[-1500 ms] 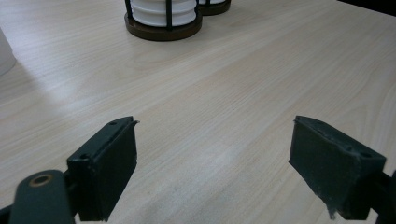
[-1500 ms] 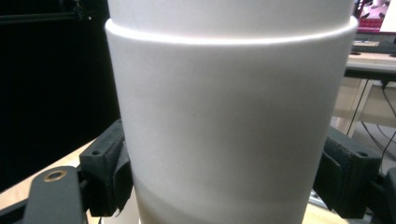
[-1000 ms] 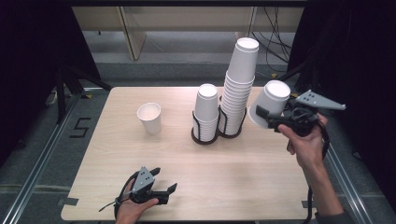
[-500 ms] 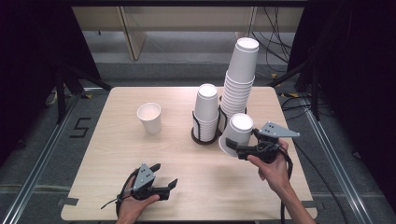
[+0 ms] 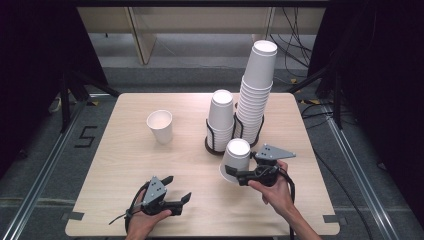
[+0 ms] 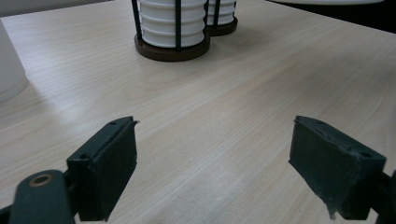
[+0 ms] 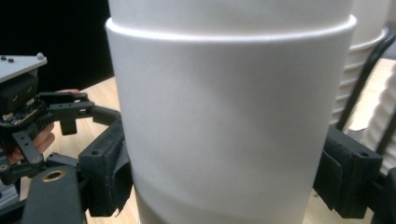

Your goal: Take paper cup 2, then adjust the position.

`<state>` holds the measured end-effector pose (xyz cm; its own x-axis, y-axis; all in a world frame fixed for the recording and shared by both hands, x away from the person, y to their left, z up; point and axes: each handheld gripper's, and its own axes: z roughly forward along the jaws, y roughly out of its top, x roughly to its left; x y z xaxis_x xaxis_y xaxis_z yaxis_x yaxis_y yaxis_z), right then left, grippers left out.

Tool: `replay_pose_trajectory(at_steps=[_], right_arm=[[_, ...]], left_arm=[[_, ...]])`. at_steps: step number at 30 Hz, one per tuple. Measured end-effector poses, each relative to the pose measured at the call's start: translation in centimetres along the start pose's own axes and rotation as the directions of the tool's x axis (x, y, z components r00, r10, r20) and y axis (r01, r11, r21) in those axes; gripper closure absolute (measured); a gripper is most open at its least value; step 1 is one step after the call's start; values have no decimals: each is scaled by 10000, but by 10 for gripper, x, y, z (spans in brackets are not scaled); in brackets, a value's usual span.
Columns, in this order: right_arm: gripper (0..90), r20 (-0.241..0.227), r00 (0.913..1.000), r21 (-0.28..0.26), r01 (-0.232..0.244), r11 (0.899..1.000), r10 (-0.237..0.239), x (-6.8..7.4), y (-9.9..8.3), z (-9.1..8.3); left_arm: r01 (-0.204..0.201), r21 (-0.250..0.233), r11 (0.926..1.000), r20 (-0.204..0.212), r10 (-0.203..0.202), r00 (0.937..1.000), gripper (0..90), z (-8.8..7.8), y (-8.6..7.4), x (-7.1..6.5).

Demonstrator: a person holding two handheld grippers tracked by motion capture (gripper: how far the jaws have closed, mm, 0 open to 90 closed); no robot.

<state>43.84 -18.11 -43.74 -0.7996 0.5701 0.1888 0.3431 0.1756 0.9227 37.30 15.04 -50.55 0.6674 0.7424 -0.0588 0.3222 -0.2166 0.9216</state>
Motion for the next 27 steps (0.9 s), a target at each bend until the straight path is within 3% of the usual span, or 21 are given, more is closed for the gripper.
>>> replay_pose_trajectory(at_steps=[3,7,11,12,13,14,15,16,20,21,27], right_arm=[[188,2,9998,81,-185,9998,185,4,-3,3],[188,-325,9995,212,54,9998,-48,7,-6,11],[188,-380,9993,189,1,9998,6,10,-6,15],[188,-386,9991,231,194,9995,-185,10,-6,16],[188,-460,9989,314,50,9995,-35,12,-6,16],[188,-380,9988,231,301,9993,-292,12,-6,17],[188,-417,9988,287,272,9992,-260,14,-6,18],[188,-568,9984,299,-14,9996,31,16,-7,20],[188,-805,9961,130,380,9992,-368,18,-5,27],[188,-869,9961,274,183,9995,-159,21,-5,27],[188,-1154,9932,374,166,9992,-121,30,-5,39]], left_arm=[[51,-45,10000,15,-51,10000,146,0,0,0],[-4,-79,10000,51,4,10000,146,-1,0,0],[69,-320,9995,201,-63,9998,146,1,0,-1],[137,-278,9995,144,-133,9998,146,0,0,-2],[105,-342,9994,224,-97,9997,146,0,0,-2],[131,-421,9990,270,-119,9996,146,0,0,-3],[108,-374,9992,281,-98,9996,146,0,1,-3],[122,-530,9985,439,-99,9990,146,1,0,-4],[102,-951,9954,817,-24,9967,146,2,3,-7],[117,-975,9952,840,-35,9965,146,2,4,-8],[138,-1212,9925,1205,9,9927,146,12,6,-13]])
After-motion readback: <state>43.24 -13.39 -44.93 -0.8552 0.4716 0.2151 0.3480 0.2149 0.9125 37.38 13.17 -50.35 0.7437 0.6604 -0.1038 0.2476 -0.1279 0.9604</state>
